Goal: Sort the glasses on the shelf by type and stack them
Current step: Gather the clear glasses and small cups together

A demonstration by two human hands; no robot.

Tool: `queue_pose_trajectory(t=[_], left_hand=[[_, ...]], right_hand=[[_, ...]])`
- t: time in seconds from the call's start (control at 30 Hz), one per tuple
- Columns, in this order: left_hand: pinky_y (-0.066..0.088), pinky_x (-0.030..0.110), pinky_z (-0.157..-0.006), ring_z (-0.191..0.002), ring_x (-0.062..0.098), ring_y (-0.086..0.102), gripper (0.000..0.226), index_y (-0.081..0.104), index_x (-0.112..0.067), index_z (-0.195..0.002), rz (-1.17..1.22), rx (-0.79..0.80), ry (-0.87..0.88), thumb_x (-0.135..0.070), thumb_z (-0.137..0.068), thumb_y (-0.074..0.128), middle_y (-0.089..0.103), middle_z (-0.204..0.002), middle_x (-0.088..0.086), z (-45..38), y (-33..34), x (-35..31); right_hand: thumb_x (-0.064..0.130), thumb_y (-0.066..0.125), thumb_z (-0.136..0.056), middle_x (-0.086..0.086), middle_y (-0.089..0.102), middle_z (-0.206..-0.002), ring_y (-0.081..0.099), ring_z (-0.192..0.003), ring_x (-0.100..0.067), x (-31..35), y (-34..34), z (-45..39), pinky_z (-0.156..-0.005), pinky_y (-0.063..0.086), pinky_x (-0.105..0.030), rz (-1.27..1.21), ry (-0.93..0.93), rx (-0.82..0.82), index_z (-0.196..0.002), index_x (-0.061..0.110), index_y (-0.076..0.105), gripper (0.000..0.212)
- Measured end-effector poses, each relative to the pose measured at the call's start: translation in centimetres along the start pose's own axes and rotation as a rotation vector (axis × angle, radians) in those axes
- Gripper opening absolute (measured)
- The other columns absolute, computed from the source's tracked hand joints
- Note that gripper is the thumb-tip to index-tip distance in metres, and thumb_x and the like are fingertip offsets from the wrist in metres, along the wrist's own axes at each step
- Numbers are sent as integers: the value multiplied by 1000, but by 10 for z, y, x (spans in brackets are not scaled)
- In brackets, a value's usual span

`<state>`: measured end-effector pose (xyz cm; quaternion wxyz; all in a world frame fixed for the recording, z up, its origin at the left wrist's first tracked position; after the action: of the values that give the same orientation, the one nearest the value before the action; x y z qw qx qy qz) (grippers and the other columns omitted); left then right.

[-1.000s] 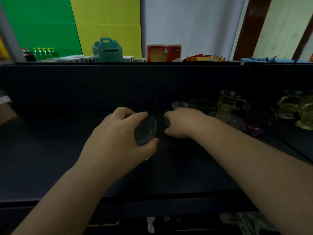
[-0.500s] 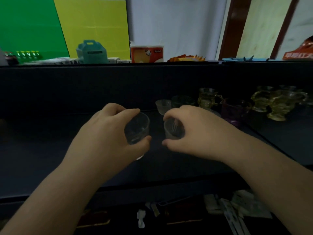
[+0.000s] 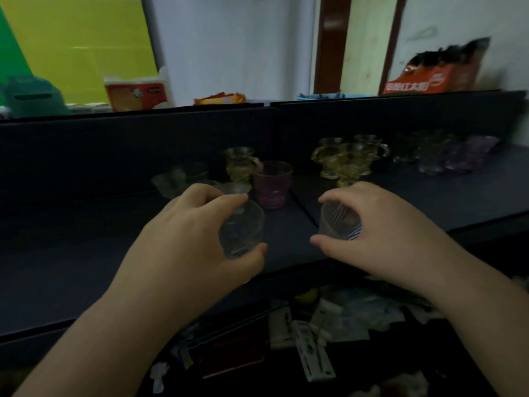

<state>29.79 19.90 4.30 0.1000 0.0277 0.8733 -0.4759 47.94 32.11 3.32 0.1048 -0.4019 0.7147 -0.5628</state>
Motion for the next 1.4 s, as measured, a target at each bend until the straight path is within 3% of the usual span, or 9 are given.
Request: queue_pose_trajectory(t=[0.17, 0.43, 0.8, 1.0, 1.4], left_hand=[[39, 21, -78, -103, -1, 45, 74, 43, -44, -139, 53, 3, 37, -74, -72, 55, 40, -123, -26, -29, 42, -74], [37, 20, -80, -105, -2, 41, 76, 41, -42, -141, 98, 26, 102, -73, -73, 54, 39, -124, -24, -73, 98, -167], [40, 21, -82, -105, -2, 40, 75, 39, -43, -141, 166, 56, 242, -74, -74, 53, 39, -128, -22, -155, 165, -229], [44, 26, -85, -110, 5, 45, 76, 39, -40, -142, 187, 99, 291, -72, -74, 55, 42, -128, -15, -204, 204, -257], [44, 30, -92, -115, 10, 46, 79, 39, -37, -142, 62, 138, 149, -73, -74, 56, 40, -134, -11, -281, 282, -323]], right_hand=[[67, 68, -73, 22, 48, -105, 51, -93, -1, -89, -39, 25, -72, 43, -21, 40, 78, -19, -127, 45, 53, 61], [67, 70, -71, 21, 50, -107, 52, -94, -1, -189, -75, 48, -76, 43, -22, 49, 149, -25, -128, 42, 53, 65], [68, 67, -69, 18, 51, -109, 53, -97, -3, -273, -98, 28, -81, 46, -26, 79, 242, -128, -129, 40, 57, 67], [69, 66, -70, 14, 52, -112, 54, -101, -7, -310, -108, 9, -81, 44, -27, 136, 289, -161, -132, 39, 56, 69], [66, 69, -72, 11, 54, -111, 55, -100, -10, -434, -128, -29, -82, 48, -32, 74, 215, -144, -133, 38, 56, 69]])
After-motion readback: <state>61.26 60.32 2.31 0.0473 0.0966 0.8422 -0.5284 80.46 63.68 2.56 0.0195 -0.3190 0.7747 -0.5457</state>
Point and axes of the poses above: each hand's wrist, its own z-axis away from the middle knuckle, its own y-axis out of the palm, x = y × z, the point moved 7 cm from there along -z, towards the middle knuckle
